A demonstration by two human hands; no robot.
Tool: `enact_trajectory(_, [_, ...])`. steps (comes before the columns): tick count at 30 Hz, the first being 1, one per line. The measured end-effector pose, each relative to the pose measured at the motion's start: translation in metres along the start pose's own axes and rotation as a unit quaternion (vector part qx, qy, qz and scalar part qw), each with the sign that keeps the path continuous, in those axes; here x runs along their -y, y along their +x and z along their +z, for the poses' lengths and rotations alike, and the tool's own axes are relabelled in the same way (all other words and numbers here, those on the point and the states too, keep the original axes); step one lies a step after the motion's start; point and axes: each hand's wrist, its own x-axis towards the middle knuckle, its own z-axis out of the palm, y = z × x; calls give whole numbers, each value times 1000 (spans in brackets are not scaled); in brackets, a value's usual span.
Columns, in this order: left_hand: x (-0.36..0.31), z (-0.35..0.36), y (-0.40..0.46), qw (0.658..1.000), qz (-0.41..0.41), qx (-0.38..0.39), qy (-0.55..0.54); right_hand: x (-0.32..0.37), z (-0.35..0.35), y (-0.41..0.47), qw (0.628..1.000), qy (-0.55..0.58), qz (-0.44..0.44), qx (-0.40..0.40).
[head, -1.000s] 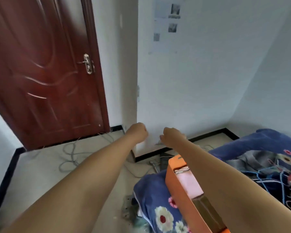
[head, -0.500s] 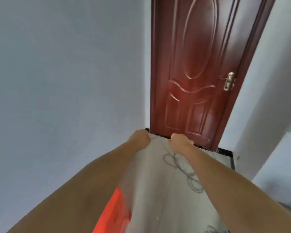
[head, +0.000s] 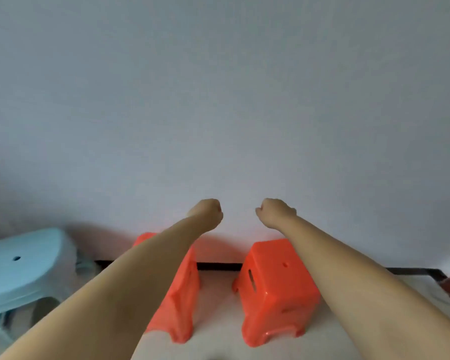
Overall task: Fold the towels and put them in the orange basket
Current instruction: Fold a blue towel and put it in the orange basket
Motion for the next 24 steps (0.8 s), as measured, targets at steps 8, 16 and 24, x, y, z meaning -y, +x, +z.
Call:
enact_trajectory(8, [196,-72,-112,975,-201,-89,-21,228,67,-41,973,-59,-216,60])
enact_trajectory(16, [373,-158,-215,943,-300,-144,1,443,115,-88,938,-79,-326,89])
enact_trajectory(24, [512,-246,-287,919,-354,-175,9,628,151,-146,907,-82,-403,96])
